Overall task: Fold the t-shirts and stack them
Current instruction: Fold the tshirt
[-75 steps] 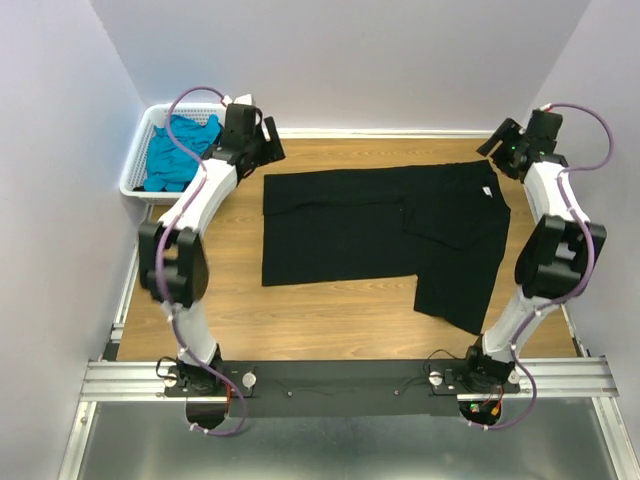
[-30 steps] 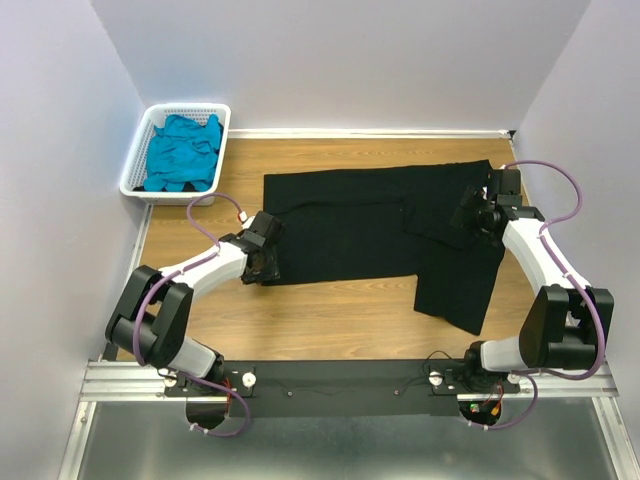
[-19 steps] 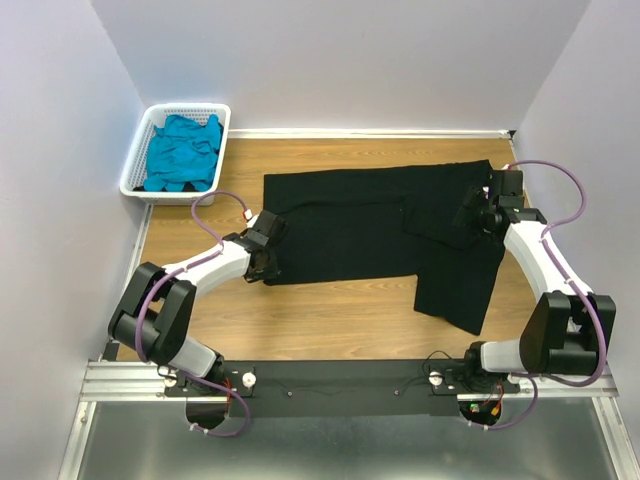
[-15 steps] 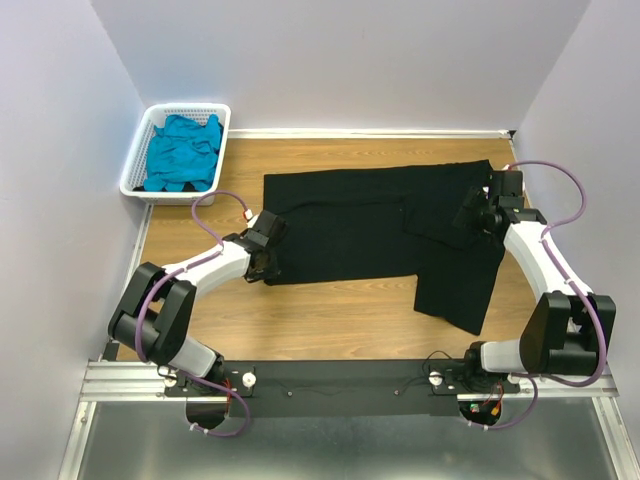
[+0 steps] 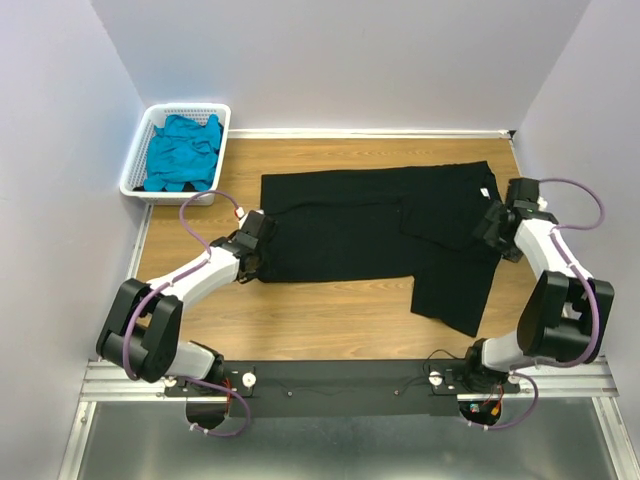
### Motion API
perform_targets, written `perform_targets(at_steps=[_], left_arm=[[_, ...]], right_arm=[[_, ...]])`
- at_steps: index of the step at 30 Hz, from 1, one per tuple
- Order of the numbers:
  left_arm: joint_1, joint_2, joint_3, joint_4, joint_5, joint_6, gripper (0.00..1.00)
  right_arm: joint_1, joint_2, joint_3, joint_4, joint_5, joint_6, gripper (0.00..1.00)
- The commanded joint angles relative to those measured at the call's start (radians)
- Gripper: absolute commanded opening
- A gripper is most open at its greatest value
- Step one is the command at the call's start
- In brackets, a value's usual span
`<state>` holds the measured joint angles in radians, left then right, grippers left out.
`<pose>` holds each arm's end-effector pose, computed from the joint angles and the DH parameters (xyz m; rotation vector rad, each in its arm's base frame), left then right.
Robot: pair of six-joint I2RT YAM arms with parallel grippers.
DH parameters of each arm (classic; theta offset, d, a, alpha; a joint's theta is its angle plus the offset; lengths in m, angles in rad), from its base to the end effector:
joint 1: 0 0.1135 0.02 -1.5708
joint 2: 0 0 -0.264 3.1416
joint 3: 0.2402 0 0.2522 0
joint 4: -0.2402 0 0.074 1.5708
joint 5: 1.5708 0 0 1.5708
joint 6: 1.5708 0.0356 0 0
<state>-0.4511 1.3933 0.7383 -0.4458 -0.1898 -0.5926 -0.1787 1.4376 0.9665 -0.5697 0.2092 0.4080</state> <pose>0.2311 -0.1045 0.1746 -0.2466 2.6293 -0.0973 0.2796 -0.0580 0.2236 0.8184 2.4544 -0.1894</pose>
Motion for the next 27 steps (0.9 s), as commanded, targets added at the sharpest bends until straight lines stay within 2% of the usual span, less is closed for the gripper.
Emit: perform_targets(at_steps=[1, 6, 12, 19, 22, 27], left_arm=[[0.038, -0.023, -0.017, 0.030, 0.018, 0.056, 0.00], [0.054, -0.023, -0.030, 0.062, 0.041, 0.071, 0.00], [0.052, -0.030, -0.033, 0.067, 0.032, 0.074, 0.00], [0.052, -0.039, -0.034, 0.075, 0.038, 0.079, 0.00], [0.052, -0.036, -0.034, 0.076, 0.039, 0.079, 0.00], [0.052, -0.039, -0.034, 0.073, 0.036, 0.079, 0.00]], right_arm=[[-0.126, 0.056, -0.037, -0.021, -0.094, 0.041, 0.80], [-0.168, 0.087, -0.043, 0.045, -0.125, 0.018, 0.69], [-0.202, 0.138, -0.046, 0.119, -0.172, 0.003, 0.68], [-0.223, 0.153, -0.074, 0.146, -0.186, -0.001, 0.61], [-0.232, 0.161, -0.083, 0.157, -0.182, -0.011, 0.54], [-0.245, 0.176, -0.106, 0.182, -0.191, -0.003, 0.53]])
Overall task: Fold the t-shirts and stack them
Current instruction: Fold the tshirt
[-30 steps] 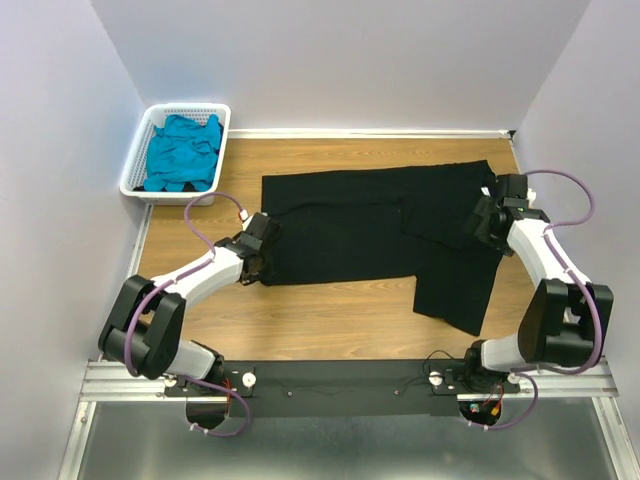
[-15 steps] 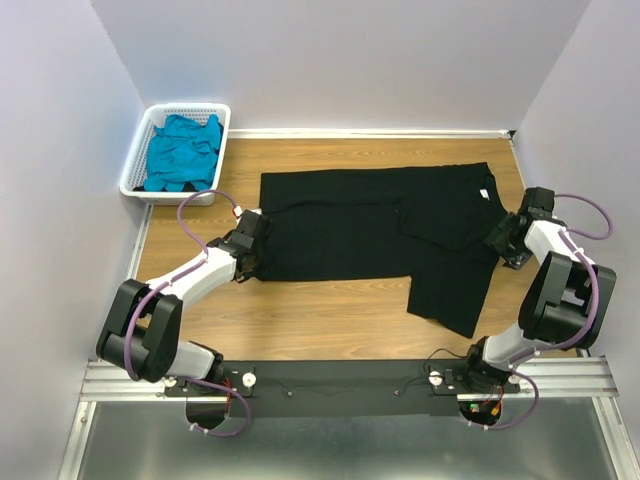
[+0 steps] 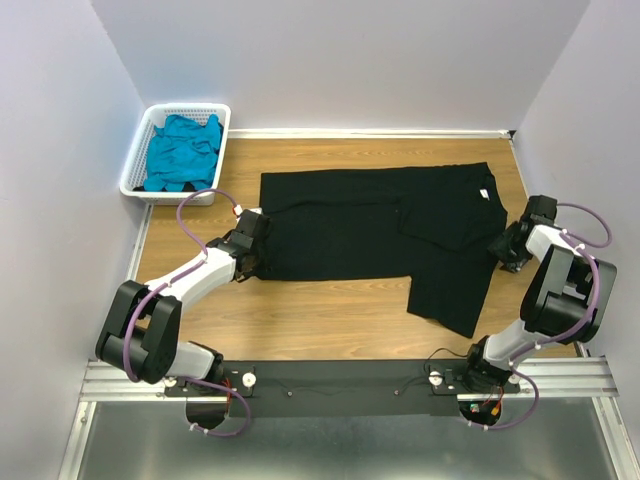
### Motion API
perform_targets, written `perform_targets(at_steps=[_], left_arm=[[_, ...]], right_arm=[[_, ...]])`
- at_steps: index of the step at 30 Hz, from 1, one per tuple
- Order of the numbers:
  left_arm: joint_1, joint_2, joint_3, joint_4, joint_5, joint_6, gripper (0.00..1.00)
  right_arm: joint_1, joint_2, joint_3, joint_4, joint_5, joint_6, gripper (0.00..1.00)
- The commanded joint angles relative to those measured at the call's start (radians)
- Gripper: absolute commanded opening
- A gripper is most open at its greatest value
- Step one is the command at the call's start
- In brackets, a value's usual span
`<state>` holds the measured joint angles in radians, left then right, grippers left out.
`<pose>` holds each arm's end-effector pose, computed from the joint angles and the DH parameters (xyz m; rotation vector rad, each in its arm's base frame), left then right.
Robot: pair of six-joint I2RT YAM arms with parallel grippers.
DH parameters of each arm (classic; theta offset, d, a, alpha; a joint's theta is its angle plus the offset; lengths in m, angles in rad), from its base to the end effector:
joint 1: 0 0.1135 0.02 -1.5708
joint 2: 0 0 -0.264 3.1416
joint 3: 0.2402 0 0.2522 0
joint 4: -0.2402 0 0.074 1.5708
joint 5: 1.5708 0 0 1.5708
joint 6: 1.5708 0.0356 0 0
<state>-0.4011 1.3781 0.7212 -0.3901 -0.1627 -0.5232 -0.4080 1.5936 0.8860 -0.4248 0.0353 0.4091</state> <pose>0.2367 -0.0941 0.1760 -0.2153 2.5914 -0.1210 0.2727 -0.1193 0.1646 1.0835 2.4761 -0.0474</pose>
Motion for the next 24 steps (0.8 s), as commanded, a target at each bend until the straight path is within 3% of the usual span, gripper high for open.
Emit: perform_targets(at_steps=[1, 6, 12, 24], left_arm=[[0.002, -0.025, -0.019, 0.017, 0.009, 0.008, 0.00], [0.002, -0.030, -0.019, 0.017, 0.008, 0.006, 0.00], [0.002, -0.033, -0.016, 0.011, 0.018, 0.005, 0.00], [0.016, -0.037, -0.012, 0.013, 0.028, 0.006, 0.00]], right_arm=[[-0.018, 0.023, -0.031, 0.043, -0.026, -0.004, 0.53], [-0.025, 0.037, -0.055, 0.070, -0.031, -0.006, 0.50], [-0.025, 0.031, -0.065, 0.073, -0.081, 0.014, 0.33], [-0.026, 0.003, -0.073, 0.021, -0.115, 0.010, 0.37]])
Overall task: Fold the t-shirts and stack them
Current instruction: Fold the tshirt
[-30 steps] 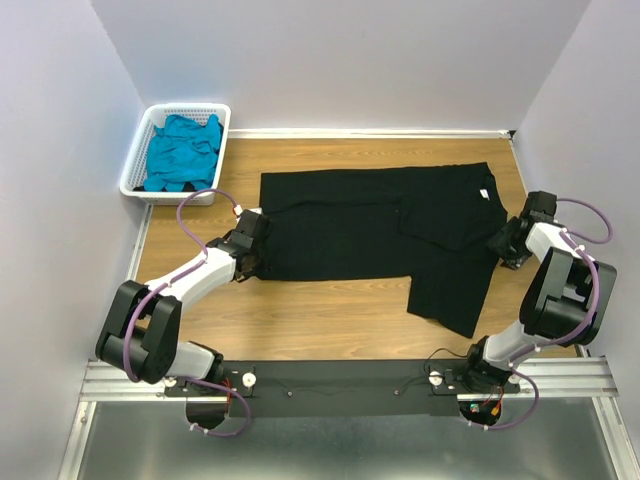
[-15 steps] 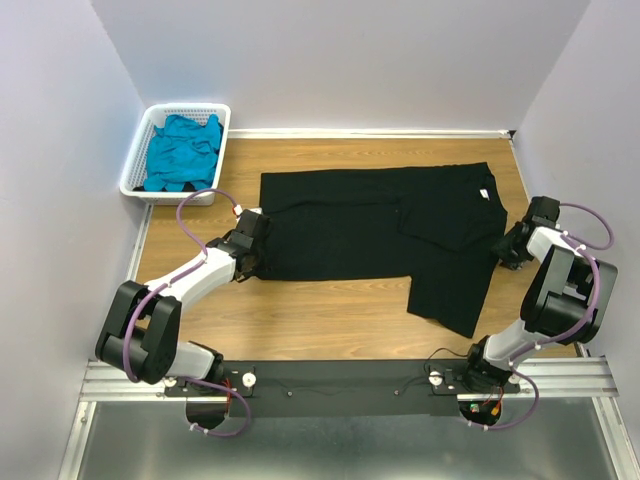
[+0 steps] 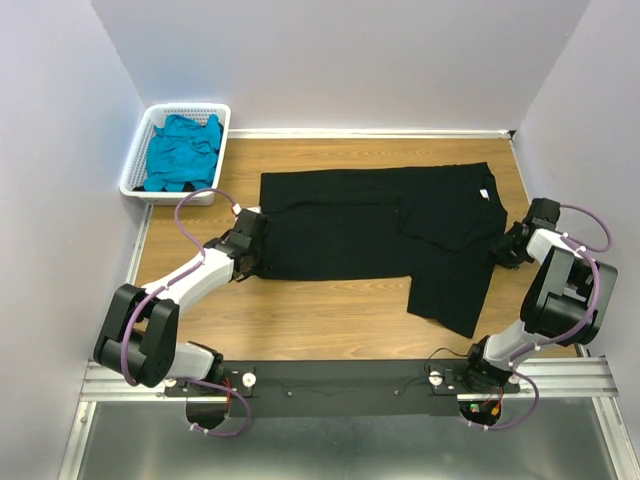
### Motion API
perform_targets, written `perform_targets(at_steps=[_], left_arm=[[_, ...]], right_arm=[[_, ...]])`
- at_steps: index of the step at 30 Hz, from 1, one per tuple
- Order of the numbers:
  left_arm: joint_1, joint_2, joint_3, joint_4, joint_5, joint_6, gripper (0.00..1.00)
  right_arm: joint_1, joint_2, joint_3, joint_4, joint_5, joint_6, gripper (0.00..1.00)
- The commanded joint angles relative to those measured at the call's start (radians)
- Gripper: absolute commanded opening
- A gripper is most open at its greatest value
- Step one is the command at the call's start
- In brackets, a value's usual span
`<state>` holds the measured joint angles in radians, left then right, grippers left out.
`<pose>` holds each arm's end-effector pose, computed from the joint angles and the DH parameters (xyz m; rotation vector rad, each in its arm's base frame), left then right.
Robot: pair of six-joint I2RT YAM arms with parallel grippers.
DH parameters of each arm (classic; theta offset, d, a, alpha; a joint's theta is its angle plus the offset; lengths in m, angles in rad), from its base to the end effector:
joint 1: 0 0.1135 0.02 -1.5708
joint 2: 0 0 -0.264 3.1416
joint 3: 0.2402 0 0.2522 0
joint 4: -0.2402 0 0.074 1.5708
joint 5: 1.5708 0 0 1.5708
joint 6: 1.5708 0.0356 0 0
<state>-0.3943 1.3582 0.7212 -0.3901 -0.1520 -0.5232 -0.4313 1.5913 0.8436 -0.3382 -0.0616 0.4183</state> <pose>0.2360 -0.0924 0.1806 -0.2212 2.5763 -0.1426 0.2706 -0.1221 0.1580 1.0759 2.4277 0.0775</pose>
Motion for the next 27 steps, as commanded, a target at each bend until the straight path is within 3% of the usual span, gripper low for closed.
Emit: perform_targets(at_steps=[1, 4, 5, 7, 13, 19, 27], left_arm=[[0.011, -0.018, -0.012, 0.013, 0.020, 0.008, 0.00], [0.021, -0.025, -0.009, 0.005, 0.035, 0.008, 0.00], [0.028, -0.031, -0.008, 0.000, 0.035, 0.006, 0.00], [0.038, -0.059, -0.008, -0.007, 0.058, 0.003, 0.00], [0.115, -0.131, 0.017, -0.076, 0.132, 0.028, 0.00], [0.160, -0.169, 0.026, -0.115, 0.134, 0.037, 0.00], [0.216, -0.056, 0.118, -0.089, 0.109, 0.064, 0.00]], right_arm=[[-0.001, 0.006, -0.029, -0.067, -0.017, 0.002, 0.36], [-0.003, -0.005, -0.017, -0.084, 0.017, 0.020, 0.21], [-0.003, -0.013, -0.015, -0.099, 0.029, 0.023, 0.09], [-0.003, -0.047, -0.009, -0.119, 0.055, 0.037, 0.01], [-0.003, -0.120, -0.004, -0.254, 0.112, 0.073, 0.01], [-0.003, -0.263, -0.015, -0.263, 0.092, 0.094, 0.01], [-0.001, -0.183, 0.127, -0.256, 0.066, 0.040, 0.01]])
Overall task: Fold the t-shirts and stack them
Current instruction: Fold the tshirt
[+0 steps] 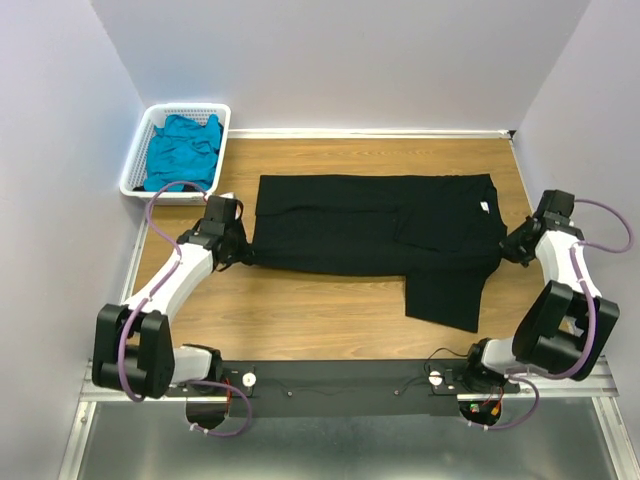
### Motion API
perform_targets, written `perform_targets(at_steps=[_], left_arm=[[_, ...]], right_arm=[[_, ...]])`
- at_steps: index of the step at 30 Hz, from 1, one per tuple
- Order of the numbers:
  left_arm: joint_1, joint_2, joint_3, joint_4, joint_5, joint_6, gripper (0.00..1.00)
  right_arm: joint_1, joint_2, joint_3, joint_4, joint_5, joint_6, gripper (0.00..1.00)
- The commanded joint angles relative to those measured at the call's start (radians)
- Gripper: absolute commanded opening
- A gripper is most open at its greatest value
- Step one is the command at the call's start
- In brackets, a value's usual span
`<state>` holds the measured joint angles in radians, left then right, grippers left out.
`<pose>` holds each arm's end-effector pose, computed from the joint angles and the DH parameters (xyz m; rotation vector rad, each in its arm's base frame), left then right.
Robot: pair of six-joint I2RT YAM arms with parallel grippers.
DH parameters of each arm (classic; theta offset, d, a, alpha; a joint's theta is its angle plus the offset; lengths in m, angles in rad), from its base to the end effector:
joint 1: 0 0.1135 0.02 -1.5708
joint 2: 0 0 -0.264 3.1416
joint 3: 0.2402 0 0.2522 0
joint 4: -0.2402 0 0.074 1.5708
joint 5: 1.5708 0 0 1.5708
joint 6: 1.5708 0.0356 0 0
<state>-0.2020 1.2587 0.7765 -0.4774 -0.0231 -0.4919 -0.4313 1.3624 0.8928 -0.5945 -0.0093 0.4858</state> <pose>0.2418 -0.0487 0.2146 -0.3772 2.5202 -0.2457 0.2401 -0.1101 0.2186 1.1636 2.3643 0.0308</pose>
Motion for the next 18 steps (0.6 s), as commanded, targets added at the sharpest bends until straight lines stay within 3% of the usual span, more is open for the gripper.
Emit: perform_targets(at_steps=[1, 4, 18], left_arm=[[0.026, 0.056, 0.075, 0.002, -0.026, 0.035, 0.00], [0.032, 0.117, 0.150, 0.010, -0.035, 0.053, 0.00], [0.033, 0.442, 0.383, 0.056, -0.069, 0.064, 0.00]], right_arm=[[0.000, 0.055, 0.107, 0.005, 0.014, -0.030, 0.01], [0.003, 0.111, 0.164, 0.019, -0.041, -0.038, 0.01], [0.020, 0.331, 0.386, 0.019, 0.032, -0.065, 0.01]])
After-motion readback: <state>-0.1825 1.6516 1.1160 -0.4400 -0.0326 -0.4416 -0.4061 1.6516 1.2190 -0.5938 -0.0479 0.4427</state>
